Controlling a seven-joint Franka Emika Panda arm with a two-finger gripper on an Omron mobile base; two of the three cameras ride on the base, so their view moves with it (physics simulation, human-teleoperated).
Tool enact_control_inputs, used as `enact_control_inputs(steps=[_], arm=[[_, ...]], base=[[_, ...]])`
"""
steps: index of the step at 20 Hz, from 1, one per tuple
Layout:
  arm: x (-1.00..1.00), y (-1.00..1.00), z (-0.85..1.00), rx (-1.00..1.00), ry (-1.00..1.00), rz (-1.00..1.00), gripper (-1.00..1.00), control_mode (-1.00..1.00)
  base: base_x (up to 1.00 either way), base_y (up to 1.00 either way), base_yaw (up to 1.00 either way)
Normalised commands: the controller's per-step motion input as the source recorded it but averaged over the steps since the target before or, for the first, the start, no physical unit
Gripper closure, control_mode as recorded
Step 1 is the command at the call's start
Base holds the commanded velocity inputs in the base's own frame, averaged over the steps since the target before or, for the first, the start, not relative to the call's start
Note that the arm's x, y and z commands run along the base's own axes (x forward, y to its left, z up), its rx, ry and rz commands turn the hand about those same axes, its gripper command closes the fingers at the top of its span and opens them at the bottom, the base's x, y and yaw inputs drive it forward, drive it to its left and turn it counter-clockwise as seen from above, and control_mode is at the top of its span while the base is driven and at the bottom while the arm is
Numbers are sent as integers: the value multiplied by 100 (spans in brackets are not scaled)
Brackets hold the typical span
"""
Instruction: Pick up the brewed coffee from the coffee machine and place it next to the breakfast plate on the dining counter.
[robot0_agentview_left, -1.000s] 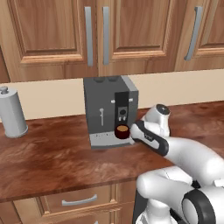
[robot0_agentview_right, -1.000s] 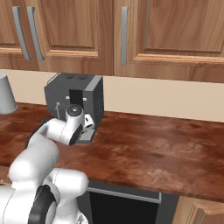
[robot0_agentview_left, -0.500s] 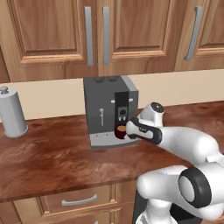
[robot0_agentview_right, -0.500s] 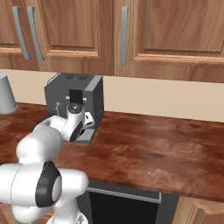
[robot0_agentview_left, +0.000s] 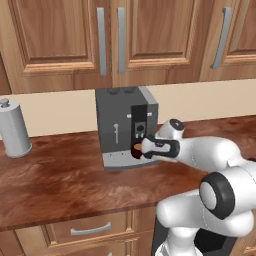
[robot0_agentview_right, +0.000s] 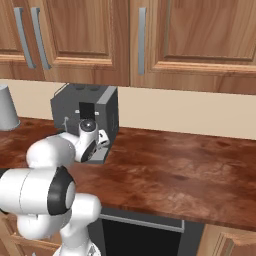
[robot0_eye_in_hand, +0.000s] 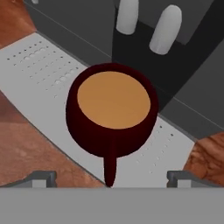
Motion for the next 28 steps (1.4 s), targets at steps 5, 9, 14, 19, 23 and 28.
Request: enact_control_inputs(steps=[5, 9, 14, 19, 23, 28], arm=[[24, 0, -12, 0, 0, 0, -100, -100], [23, 0, -14, 0, 0, 0, 100, -100], [18, 1, -18, 0, 0, 0, 100, -100], [5, 0, -15, 0, -3, 1, 100, -100], [-6, 0, -2, 0, -1, 3, 100, -100], [-45, 0, 16, 0, -4, 5, 100, -100]], base=[[0, 0, 0], [0, 0, 0], [0, 0, 0], [0, 0, 0], [0, 0, 0], [0, 0, 0]])
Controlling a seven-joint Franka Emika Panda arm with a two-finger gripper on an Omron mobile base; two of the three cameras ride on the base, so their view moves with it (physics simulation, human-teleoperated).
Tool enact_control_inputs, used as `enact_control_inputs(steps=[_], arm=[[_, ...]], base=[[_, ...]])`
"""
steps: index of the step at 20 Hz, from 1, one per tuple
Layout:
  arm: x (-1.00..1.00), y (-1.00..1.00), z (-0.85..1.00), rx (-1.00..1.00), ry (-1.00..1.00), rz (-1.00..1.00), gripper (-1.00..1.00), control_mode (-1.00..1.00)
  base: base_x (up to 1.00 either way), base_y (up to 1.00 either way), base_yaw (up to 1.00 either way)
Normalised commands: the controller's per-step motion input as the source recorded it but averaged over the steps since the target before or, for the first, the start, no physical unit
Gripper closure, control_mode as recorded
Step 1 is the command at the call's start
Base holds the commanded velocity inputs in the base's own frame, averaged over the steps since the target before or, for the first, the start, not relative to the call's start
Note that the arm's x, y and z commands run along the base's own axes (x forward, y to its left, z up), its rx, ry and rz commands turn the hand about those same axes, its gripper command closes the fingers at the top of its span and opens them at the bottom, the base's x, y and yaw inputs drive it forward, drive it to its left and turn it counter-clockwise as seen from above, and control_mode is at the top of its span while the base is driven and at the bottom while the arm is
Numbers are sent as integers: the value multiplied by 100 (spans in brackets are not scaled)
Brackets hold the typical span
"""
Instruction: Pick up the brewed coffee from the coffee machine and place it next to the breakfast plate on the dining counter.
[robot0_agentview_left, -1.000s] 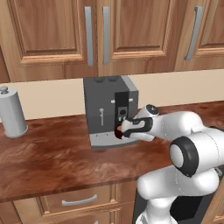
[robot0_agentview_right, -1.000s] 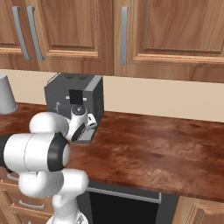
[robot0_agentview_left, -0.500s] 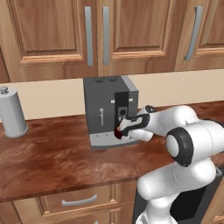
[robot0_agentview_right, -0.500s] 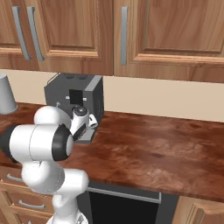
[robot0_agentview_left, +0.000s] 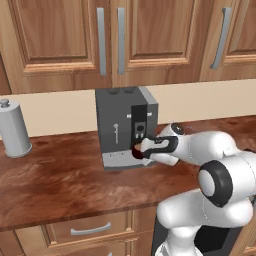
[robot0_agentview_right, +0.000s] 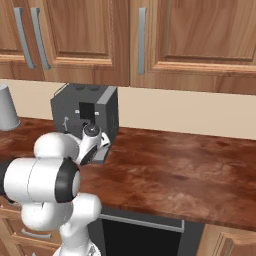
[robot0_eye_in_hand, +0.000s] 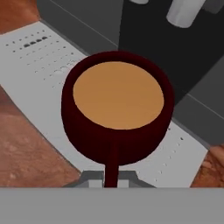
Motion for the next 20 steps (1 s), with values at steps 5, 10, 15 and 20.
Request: enact_control_inputs(steps=[5, 10, 15, 20], arm=[[-43, -2, 35, 0, 0, 0, 100, -100], [-46, -15, 64, 0, 0, 0, 100, -100], [-76, -42, 75, 0, 1, 7, 100, -100], [-97, -31, 62, 0, 5, 14, 100, -100]], base=[[0, 0, 0], [0, 0, 0], [0, 0, 0], [0, 0, 0]])
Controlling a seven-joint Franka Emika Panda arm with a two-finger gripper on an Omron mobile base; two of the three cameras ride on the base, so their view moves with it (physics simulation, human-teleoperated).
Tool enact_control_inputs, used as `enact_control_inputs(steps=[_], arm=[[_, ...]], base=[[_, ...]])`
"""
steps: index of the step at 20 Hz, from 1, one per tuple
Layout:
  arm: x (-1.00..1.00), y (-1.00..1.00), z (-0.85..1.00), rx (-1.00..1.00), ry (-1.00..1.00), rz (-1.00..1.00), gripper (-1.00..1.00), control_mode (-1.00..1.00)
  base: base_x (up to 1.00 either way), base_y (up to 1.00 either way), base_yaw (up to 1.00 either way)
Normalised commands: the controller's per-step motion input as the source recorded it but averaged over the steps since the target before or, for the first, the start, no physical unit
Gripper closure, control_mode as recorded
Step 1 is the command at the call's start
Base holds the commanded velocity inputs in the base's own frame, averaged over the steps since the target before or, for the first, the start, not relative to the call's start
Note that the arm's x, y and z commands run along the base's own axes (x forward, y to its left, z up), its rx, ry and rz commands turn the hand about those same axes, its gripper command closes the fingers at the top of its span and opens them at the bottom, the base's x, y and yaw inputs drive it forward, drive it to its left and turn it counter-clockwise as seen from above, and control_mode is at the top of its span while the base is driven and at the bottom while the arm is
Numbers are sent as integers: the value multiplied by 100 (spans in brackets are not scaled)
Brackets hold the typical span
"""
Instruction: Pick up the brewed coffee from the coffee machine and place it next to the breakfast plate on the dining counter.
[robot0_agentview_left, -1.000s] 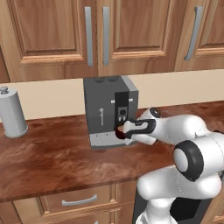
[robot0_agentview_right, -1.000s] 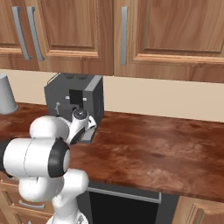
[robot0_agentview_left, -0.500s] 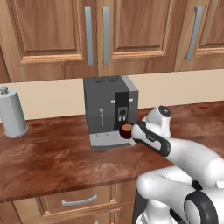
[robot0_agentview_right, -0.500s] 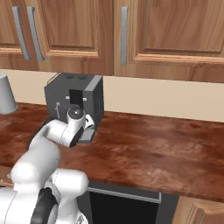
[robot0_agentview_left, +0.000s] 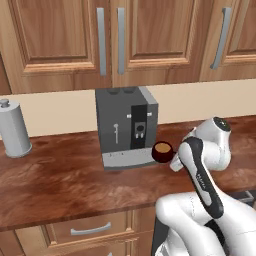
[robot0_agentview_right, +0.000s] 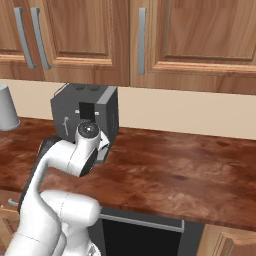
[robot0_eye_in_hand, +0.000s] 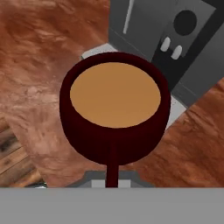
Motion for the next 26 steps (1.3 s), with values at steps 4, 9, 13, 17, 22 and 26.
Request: enact_control_inputs(steps=[4, 9, 13, 17, 22, 26], arm=[[-79, -8, 74, 0, 1, 8, 100, -100], [-44, -9, 74, 0, 3, 1, 100, -100], [-42, -10, 43, 0, 2, 1, 100, -100], [-40, -3, 4, 0, 0, 7, 100, -100], [-8, 0, 0, 0, 0, 2, 100, 100], [0, 0, 0, 0, 0, 0, 100, 100]], base=[[0, 0, 0], [0, 0, 0], [0, 0, 0], [0, 0, 0], [-43, 8, 19], [-53, 29, 71]])
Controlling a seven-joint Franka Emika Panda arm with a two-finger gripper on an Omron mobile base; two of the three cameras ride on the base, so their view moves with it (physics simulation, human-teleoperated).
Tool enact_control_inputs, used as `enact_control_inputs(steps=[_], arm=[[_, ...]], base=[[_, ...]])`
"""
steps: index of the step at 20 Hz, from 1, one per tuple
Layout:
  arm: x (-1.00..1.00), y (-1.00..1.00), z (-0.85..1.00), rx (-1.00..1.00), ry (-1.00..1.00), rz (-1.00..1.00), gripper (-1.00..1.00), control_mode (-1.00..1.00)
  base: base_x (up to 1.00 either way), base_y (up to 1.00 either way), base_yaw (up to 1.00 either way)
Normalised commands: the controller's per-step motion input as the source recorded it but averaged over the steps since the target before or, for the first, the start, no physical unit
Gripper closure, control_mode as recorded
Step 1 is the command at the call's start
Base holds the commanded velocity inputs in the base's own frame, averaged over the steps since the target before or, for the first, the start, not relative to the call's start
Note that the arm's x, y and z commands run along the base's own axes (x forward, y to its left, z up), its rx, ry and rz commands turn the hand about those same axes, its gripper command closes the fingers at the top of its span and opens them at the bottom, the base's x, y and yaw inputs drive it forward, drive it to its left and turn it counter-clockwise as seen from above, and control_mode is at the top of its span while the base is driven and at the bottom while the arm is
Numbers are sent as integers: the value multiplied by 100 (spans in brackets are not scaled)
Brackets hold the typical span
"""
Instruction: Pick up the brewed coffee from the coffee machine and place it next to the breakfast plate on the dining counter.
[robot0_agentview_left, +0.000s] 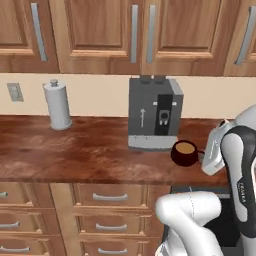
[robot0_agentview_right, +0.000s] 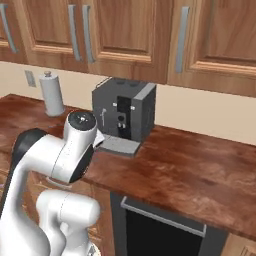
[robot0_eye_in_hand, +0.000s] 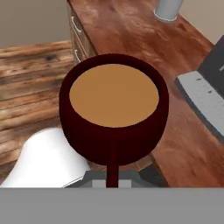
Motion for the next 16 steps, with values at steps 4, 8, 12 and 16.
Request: enact_control_inputs(steps=[4, 8, 12, 16], arm=[[0, 0, 0, 0, 0, 0, 100, 100], [0, 0, 0, 0, 0, 0, 100, 100], [0, 0, 0, 0, 0, 0, 100, 100], [0, 0, 0, 0, 0, 0, 100, 100]], base=[[-5, 41, 95], [-3, 1, 100], [-2, 0, 100], [0, 0, 100]])
